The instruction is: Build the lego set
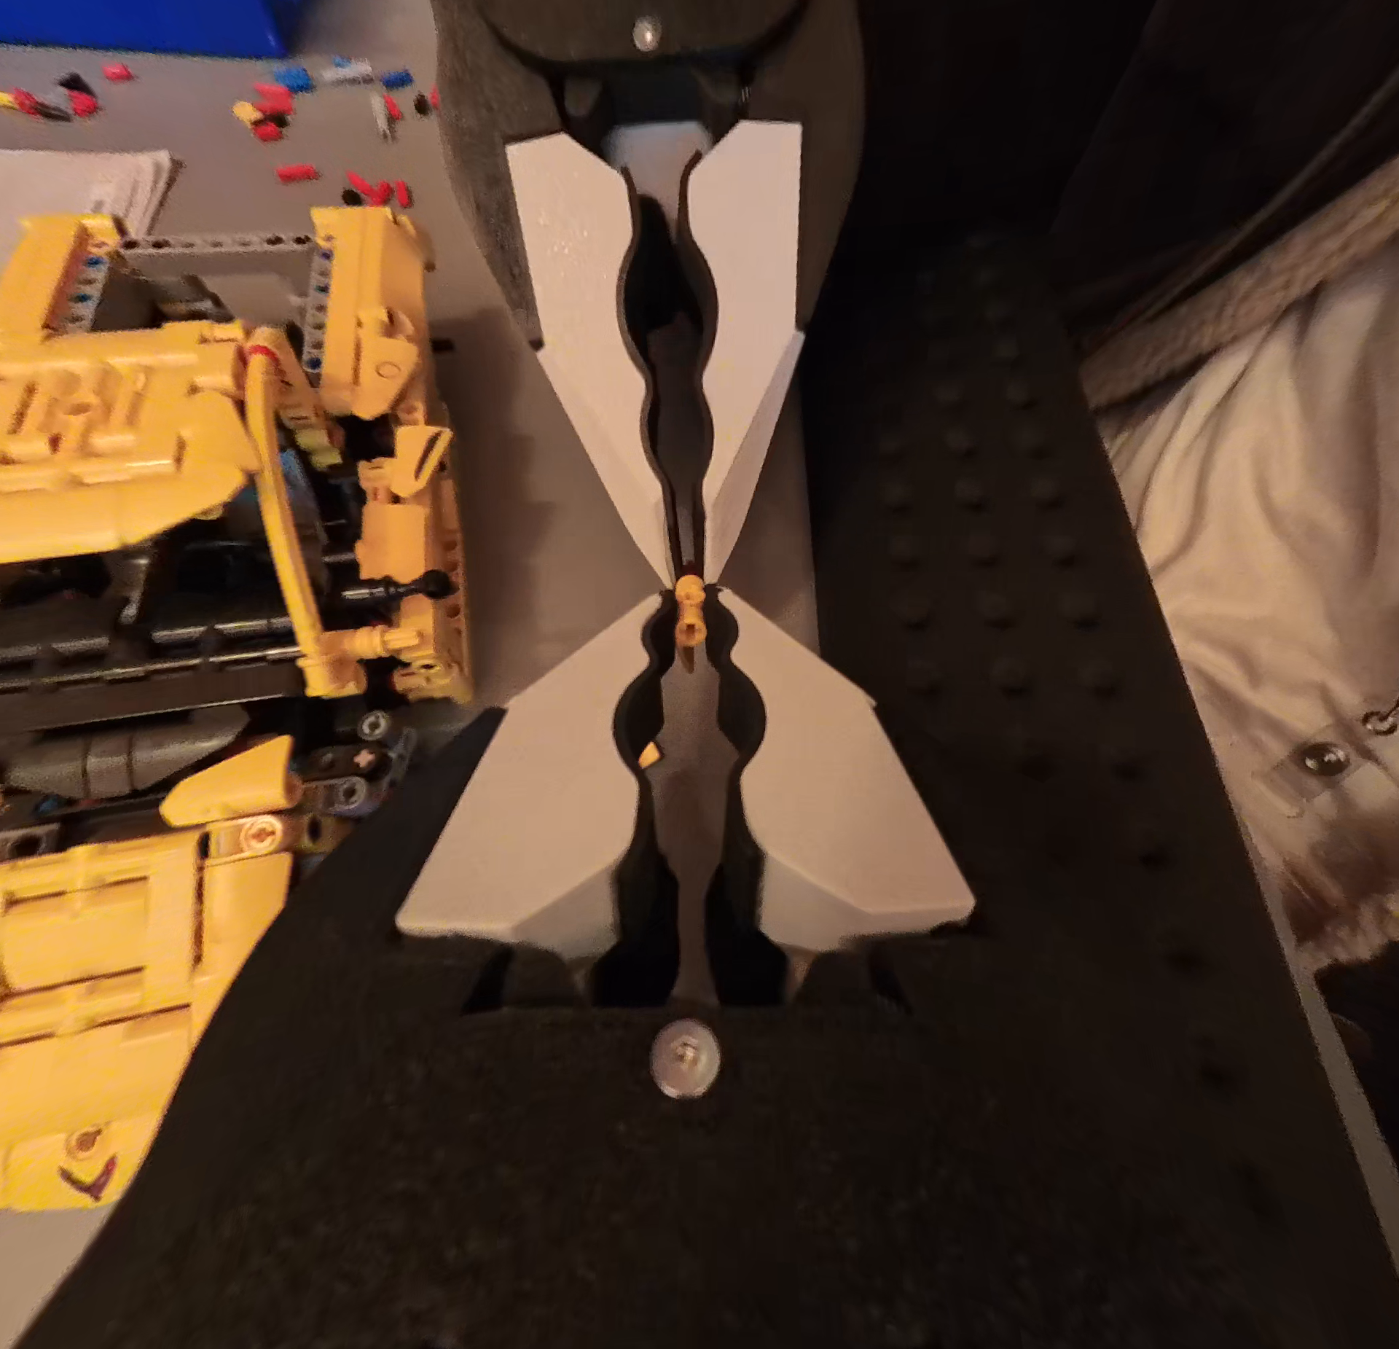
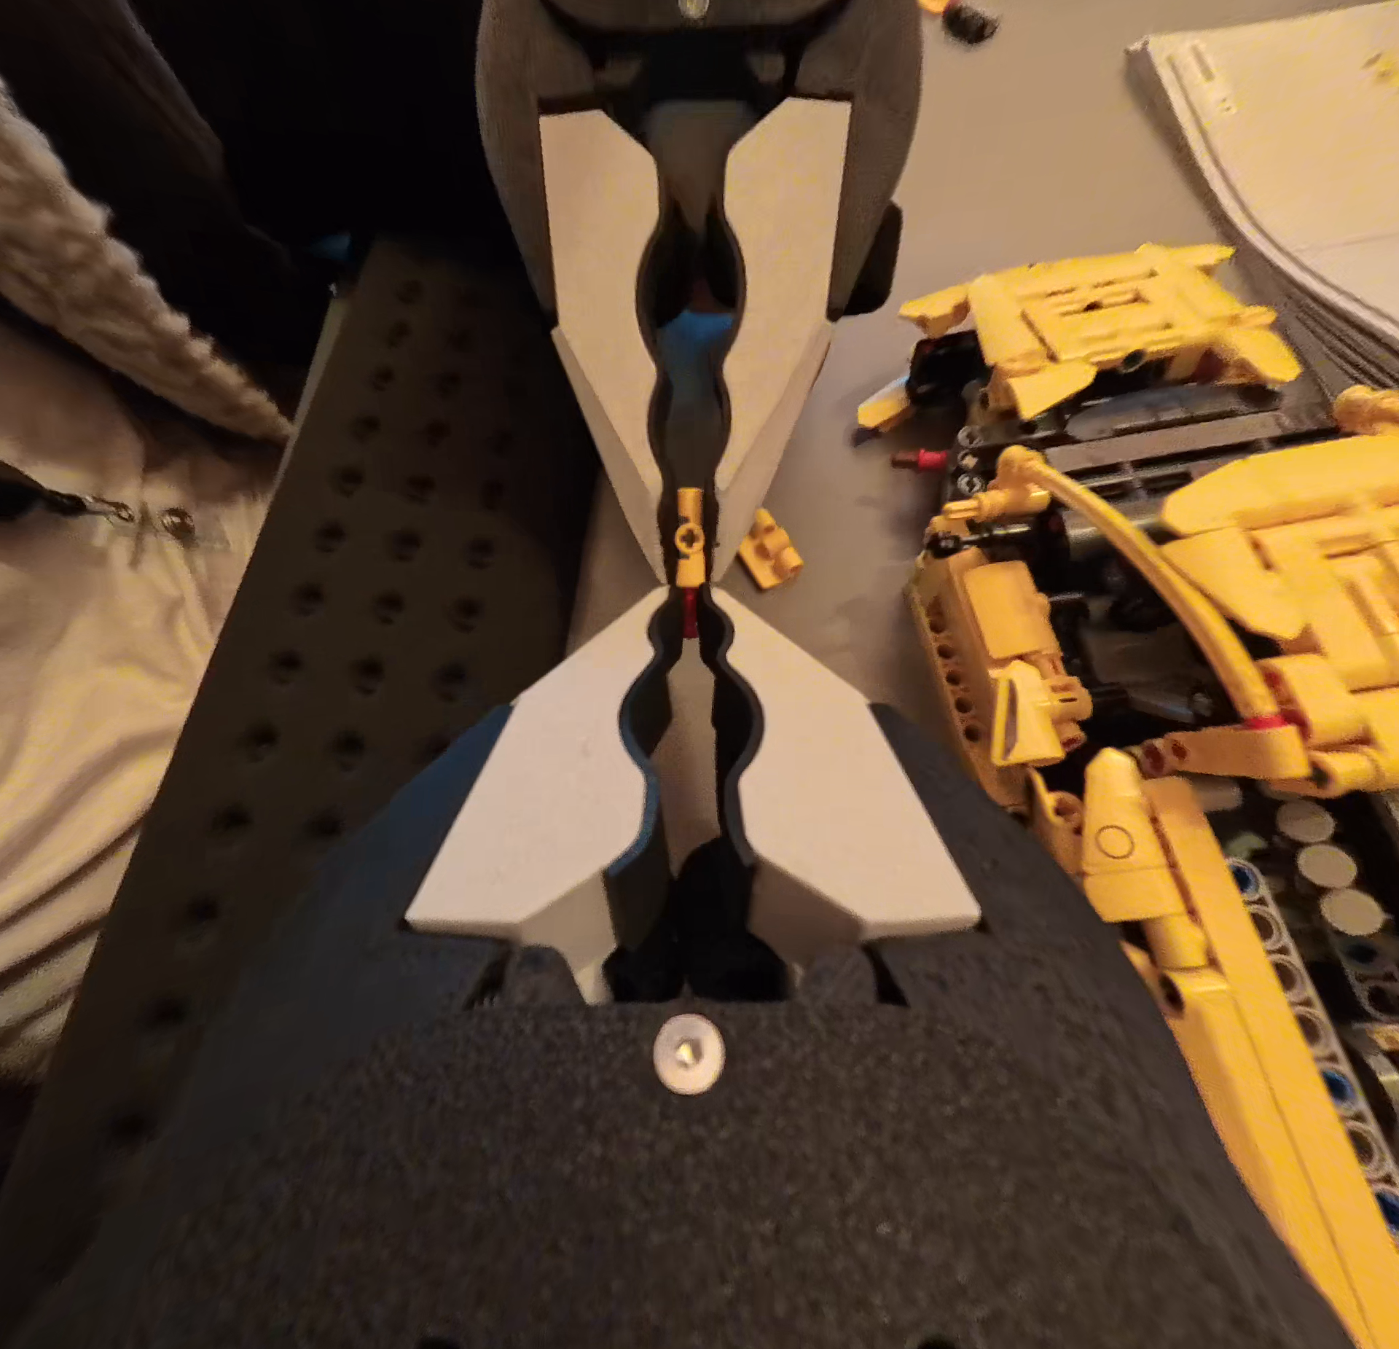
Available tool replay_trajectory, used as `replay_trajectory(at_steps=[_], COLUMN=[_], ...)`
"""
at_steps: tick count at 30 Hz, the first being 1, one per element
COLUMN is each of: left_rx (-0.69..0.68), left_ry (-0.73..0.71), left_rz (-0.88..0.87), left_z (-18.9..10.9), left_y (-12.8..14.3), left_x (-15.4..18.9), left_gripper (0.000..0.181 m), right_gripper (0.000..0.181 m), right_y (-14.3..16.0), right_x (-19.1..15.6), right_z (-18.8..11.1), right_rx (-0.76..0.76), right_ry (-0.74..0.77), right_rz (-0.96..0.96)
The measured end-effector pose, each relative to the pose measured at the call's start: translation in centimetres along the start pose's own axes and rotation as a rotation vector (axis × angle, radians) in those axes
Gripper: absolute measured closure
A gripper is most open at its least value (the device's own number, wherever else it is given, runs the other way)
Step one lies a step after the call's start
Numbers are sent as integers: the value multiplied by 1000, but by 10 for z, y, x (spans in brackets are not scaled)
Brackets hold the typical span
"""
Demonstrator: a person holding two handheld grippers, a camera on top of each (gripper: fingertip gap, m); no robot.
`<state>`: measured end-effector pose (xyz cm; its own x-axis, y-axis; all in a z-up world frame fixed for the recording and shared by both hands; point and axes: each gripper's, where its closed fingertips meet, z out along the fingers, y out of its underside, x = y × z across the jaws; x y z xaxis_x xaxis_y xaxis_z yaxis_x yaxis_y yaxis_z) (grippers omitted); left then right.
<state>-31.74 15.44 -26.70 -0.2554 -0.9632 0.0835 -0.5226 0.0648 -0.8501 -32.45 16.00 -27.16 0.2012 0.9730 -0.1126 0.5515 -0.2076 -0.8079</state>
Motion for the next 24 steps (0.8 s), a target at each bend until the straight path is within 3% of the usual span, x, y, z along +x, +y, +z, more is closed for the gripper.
replay_trajectory(at_steps=[3,17,24], left_rx=[-37,127,122], left_ry=[1,-32,-22], left_rz=[6,-26,-26], left_z=[4,-16,-13], left_y=[5,-20,-19], left_x=[0,-5,-4], left_gripper=[175,175,175], right_gripper=[179,170,177], right_y=[4,-8,-13], right_x=[0,4,3], right_z=[2,-15,-14], right_rx=[-35,-4,-7], right_ry=[11,30,69], right_rz=[-15,6,-65])
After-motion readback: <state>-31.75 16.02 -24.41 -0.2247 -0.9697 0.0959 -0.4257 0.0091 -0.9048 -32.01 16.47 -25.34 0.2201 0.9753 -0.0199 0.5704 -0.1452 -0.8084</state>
